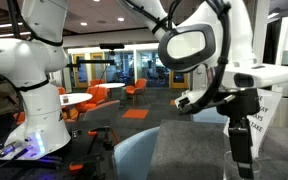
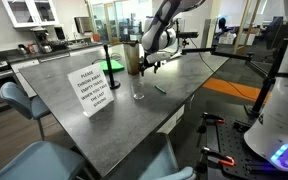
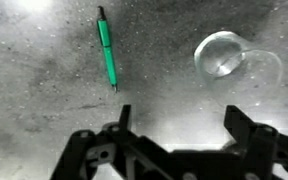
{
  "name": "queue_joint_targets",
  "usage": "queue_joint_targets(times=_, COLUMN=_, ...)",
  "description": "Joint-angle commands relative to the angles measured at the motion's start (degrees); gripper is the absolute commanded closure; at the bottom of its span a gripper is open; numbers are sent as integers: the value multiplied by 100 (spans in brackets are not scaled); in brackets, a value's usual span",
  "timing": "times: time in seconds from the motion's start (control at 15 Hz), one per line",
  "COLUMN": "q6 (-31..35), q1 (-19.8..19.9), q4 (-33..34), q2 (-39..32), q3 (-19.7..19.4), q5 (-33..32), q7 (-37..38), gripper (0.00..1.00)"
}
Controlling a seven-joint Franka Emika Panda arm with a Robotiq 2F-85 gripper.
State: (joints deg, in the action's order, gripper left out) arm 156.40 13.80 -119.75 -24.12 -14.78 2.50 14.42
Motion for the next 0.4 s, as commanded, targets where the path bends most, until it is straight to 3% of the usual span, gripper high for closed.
queue_joint_targets(times=0.0, q6=-119, q1=6, q4=-482, q2=713, q3=247, q5=254, q7=-448, gripper=0)
queue_joint_targets(times=0.33, q6=-67, q1=-222, q4=-840, q2=1350, q3=181, q5=-21, q7=-236, gripper=0)
